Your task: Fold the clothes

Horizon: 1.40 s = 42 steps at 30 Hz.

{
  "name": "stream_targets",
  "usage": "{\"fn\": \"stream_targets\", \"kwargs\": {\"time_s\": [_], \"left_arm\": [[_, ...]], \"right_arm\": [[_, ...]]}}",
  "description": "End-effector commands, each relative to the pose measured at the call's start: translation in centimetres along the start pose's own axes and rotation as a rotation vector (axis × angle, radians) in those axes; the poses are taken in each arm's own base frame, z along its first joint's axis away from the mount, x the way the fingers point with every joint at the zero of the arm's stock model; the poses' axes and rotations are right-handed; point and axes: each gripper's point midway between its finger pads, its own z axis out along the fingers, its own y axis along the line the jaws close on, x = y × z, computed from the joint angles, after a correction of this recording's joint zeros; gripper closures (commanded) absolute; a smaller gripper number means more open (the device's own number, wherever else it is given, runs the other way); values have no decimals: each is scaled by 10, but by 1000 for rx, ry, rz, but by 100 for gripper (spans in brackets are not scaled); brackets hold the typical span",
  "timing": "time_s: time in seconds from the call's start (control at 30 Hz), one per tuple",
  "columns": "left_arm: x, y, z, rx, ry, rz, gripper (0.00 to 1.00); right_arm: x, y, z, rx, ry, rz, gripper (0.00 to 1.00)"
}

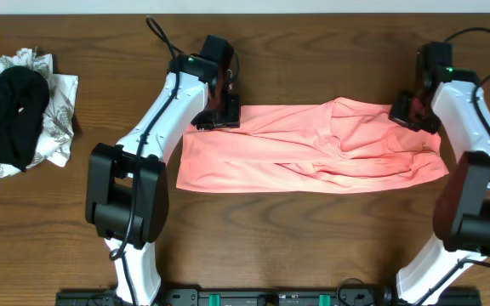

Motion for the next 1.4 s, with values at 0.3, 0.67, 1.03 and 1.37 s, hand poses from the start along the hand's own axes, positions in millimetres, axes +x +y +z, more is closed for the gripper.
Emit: {"fn": "stream_targets", "kwargs": {"time_s": [0.3, 0.67, 1.03, 1.37], "left_arm": [[3, 1, 6, -3, 19, 1, 49], [3, 1, 6, -3, 18, 1, 49], [1, 1, 6, -2, 10, 3, 49], [-2, 0, 6, 2, -3, 4, 48]], "right_arm": [[13, -20, -1, 42, 62, 46, 99], [46, -30, 27, 73, 129, 55, 99], [52, -32, 35, 72, 135, -54, 42], [19, -5, -1, -59, 89, -218, 4]]}}
